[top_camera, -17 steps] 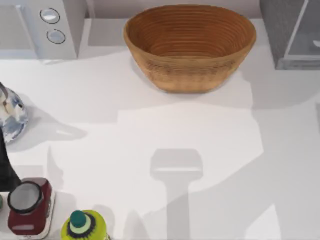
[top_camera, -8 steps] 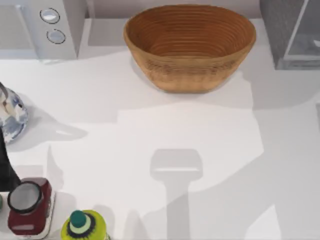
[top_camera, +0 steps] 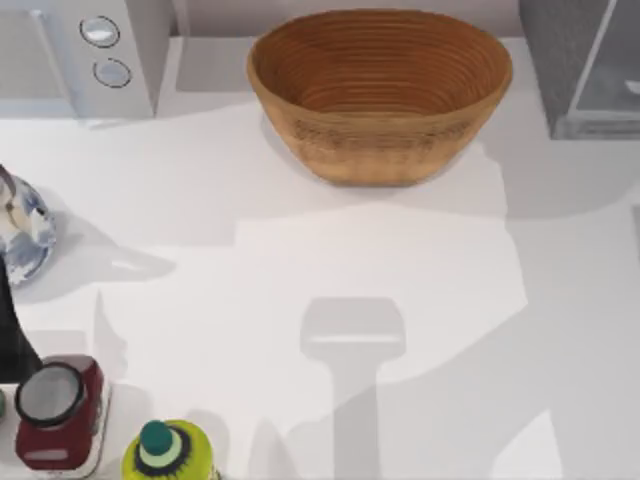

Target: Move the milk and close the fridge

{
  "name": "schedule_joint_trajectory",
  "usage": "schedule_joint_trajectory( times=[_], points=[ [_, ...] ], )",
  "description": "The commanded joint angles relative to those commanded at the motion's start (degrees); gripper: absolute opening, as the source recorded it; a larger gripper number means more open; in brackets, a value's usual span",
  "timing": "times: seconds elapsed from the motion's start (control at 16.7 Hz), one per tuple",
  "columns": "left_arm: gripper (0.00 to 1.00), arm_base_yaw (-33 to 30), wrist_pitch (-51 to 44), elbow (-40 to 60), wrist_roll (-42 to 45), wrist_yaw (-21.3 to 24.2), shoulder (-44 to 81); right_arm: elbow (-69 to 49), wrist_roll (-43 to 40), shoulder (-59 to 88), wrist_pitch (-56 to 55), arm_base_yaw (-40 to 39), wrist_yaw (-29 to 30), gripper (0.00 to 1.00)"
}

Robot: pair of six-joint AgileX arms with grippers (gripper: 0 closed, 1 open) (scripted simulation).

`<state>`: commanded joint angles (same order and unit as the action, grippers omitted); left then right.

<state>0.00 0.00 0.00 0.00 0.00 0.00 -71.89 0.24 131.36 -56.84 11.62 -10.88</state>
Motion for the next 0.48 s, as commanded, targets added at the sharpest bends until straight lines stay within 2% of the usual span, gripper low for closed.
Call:
schedule_joint_trajectory(
  times=[0.24,0.48],
  points=[
    [1.00,0.00,0.00,0.00,0.00,0.00,0.00,0.00,0.00,0.00,0.00,0.00,0.00,0.98],
    [1.00,0.00,0.00,0.00,0.00,0.00,0.00,0.00,0.00,0.00,0.00,0.00,0.00,1.00]
  ],
)
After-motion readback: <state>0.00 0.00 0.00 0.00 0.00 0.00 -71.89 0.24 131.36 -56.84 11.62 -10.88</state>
